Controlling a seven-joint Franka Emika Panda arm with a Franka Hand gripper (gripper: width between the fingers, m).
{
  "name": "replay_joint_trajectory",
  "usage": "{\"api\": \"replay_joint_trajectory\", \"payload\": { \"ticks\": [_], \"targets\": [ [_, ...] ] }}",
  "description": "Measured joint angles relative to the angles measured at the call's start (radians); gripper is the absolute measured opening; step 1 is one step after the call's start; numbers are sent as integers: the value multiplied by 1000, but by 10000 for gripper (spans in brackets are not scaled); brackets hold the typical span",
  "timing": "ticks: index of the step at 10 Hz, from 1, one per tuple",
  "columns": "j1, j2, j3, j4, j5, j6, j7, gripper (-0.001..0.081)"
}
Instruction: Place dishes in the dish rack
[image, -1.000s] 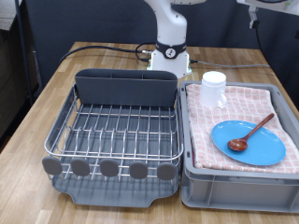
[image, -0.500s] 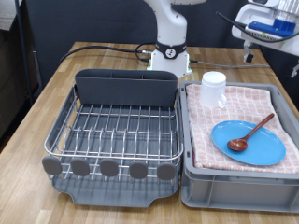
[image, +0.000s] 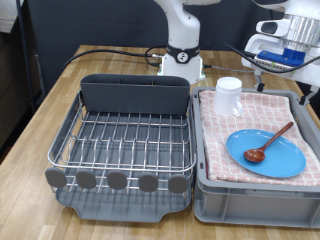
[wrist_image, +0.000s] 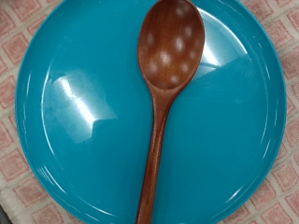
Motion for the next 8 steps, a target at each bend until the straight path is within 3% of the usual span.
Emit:
{"api": "replay_joint_trajectory", "payload": {
  "ticks": [8],
  "targets": [
    [13,44,17,4,-49,25,82,802]
  ]
}}
